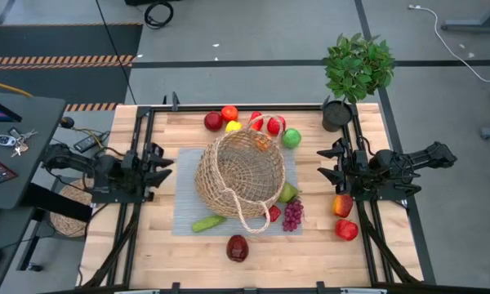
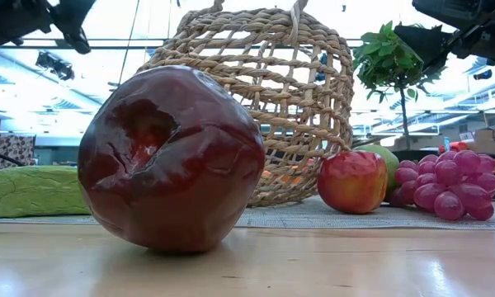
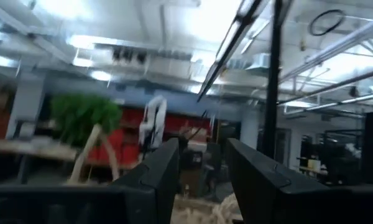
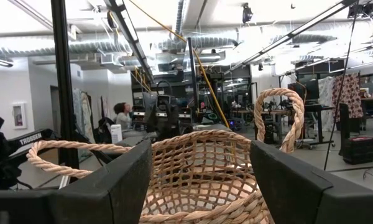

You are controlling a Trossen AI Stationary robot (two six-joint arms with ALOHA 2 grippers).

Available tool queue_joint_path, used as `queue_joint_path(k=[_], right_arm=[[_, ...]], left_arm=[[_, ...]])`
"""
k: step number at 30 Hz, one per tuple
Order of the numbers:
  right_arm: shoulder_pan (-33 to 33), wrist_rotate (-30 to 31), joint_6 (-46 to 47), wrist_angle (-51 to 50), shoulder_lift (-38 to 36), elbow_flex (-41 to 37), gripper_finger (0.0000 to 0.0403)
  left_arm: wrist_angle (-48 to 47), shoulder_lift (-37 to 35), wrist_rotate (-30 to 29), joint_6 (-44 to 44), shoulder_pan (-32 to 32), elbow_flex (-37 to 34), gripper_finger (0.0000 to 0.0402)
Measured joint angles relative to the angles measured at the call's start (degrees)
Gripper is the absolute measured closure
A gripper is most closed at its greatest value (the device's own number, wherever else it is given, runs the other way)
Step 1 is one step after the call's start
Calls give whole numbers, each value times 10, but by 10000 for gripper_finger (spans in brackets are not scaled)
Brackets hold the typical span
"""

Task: Build produce basket
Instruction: Put the cucumber into the mesh basket

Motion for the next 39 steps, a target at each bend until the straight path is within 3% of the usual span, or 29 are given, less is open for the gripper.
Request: queue_joint_path(k=[8, 12, 19, 28, 39], right_arm=[[0, 0, 0, 0, 0, 0, 128], [0, 0, 0, 0, 0, 0, 128], [0, 0, 0, 0, 0, 0, 128], [0, 0, 0, 0, 0, 0, 128], [0, 0, 0, 0, 0, 0, 128]], left_arm=[[-33, 3, 55, -35, -1, 16, 270], [-157, 39, 56, -72, -1, 98, 283], [-382, 179, 83, -122, -16, 234, 293], [-487, 336, 65, -163, -58, 311, 270], [-582, 441, 20, -180, -86, 390, 211]])
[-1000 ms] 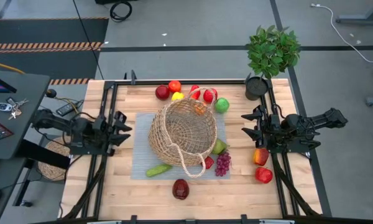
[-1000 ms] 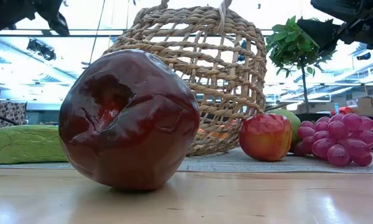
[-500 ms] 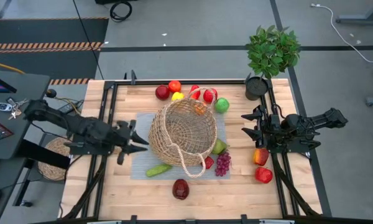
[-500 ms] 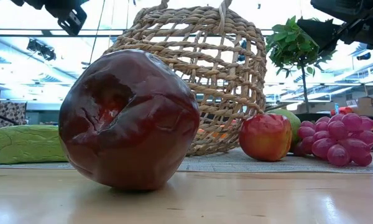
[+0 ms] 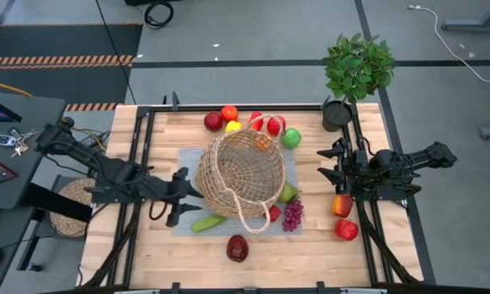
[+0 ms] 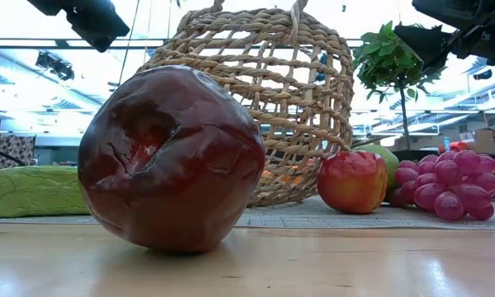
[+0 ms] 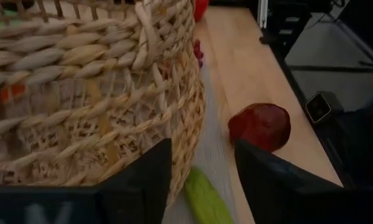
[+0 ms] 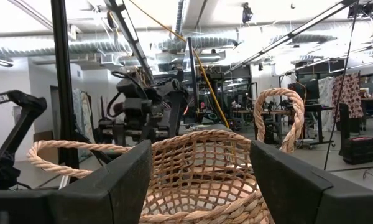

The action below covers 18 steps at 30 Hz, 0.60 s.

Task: Build produce basket
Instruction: Put the cucumber into the mesh basket

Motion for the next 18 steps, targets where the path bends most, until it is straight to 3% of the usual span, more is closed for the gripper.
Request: queue_joint_path(k=[5, 12, 18], right_arm=[[0, 0, 0, 0, 0, 0, 128], [0, 0, 0, 0, 0, 0, 128], [0, 0, 0, 0, 0, 0, 128]], left_arm=[[-78, 42, -1, -35, -14, 48, 188], [-177, 115, -1, -109, -36, 102, 187], [-203, 182, -1, -135, -53, 149, 182]])
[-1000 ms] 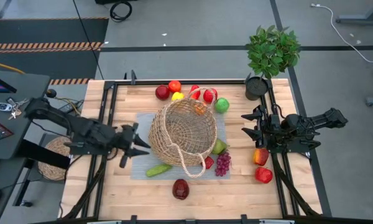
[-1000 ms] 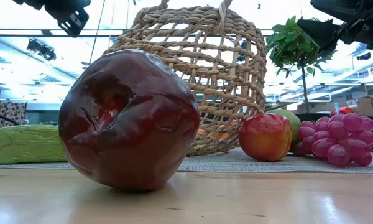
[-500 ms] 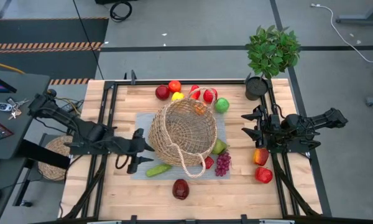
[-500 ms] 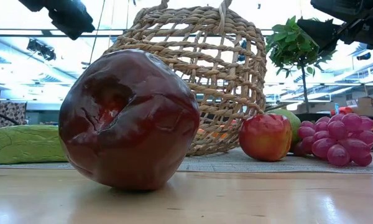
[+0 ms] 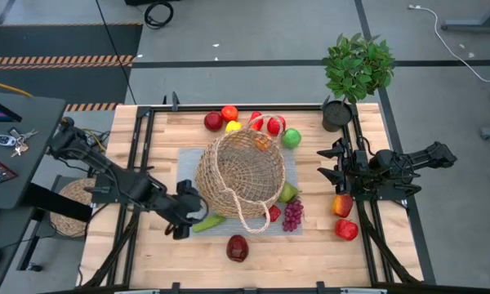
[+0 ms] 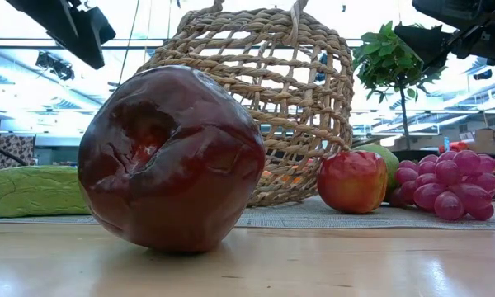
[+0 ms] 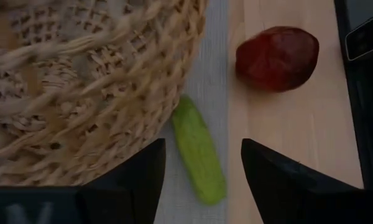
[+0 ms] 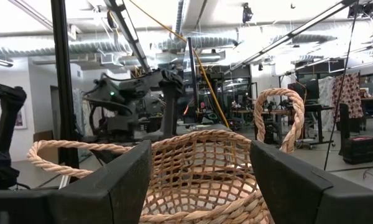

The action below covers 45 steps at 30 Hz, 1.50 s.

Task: Build produce basket
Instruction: Put the cucumber into the mesh basket

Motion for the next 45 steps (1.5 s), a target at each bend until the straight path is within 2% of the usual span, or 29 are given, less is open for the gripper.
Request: queue_joint_path(k=[8, 13, 22, 25, 33, 40, 45], right_arm=[[0, 0, 0, 0, 0, 0, 128], [0, 0, 0, 0, 0, 0, 128], [0, 0, 0, 0, 0, 0, 128], [0, 0, 0, 0, 0, 0, 128], [0, 0, 0, 0, 0, 0, 128], [0, 0, 0, 0, 0, 0, 128], [0, 0, 0, 0, 0, 0, 128]], left_arm=[[-85, 100, -6, -54, -38, 100, 182], [-129, 157, -9, -134, -43, 139, 182], [-159, 232, -4, -209, -39, 141, 181], [-159, 254, 15, -218, -32, 141, 181], [-159, 293, 40, -208, -22, 139, 181], [-150, 301, 52, -203, -19, 135, 182], [-119, 301, 52, -194, -19, 135, 197]])
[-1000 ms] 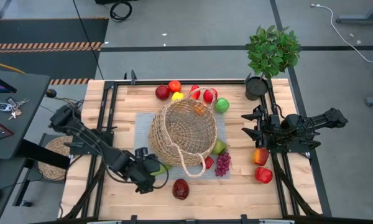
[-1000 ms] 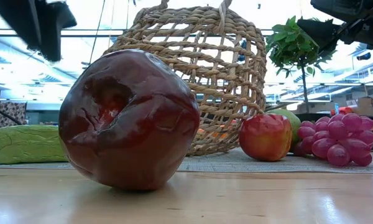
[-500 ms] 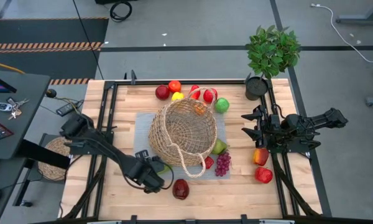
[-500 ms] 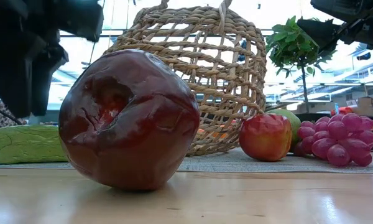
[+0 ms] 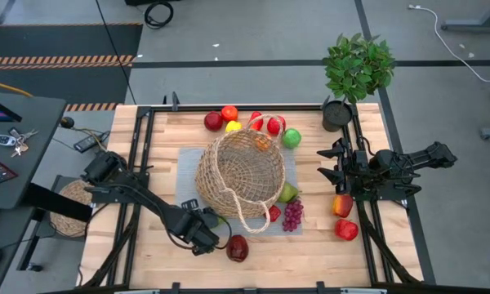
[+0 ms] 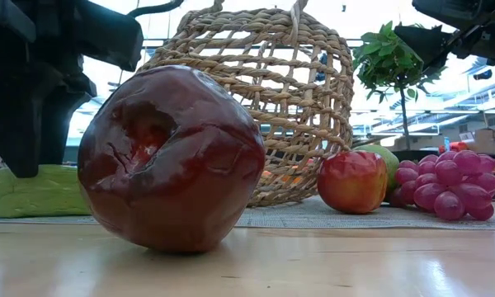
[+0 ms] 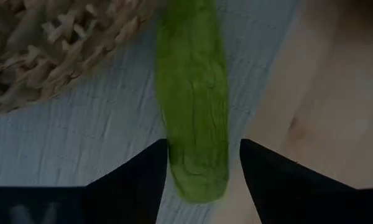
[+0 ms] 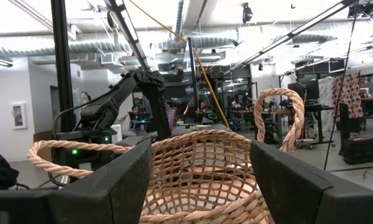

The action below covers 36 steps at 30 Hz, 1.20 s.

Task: Build produce basket
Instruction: Put the cucumber into the mesh basket

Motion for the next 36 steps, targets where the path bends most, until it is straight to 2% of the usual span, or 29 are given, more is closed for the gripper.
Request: queue_joint_path(k=[7, 12, 15, 22, 25, 28, 33, 36], right_arm=[[0, 0, 0, 0, 0, 0, 128], [0, 0, 0, 0, 0, 0, 128], [0, 0, 0, 0, 0, 0, 128], [0, 0, 0, 0, 0, 0, 128], [0, 0, 0, 0, 0, 0, 128], [0, 0, 0, 0, 0, 0, 128], [0, 0, 0, 1, 0, 0, 128], [0, 0, 0, 1, 0, 0, 128]], left_arm=[[6, 4, 0, -1, 0, 0, 230], [11, 16, -5, -17, 0, 1, 235], [12, 18, -2, -18, 2, 0, 215], [15, 32, 2, -18, 11, -1, 138], [16, 44, 15, -5, 14, -1, 132], [16, 50, 16, 5, 18, -1, 151], [13, 49, 20, 23, 26, -1, 210], [8, 46, 51, 45, 30, 0, 250]])
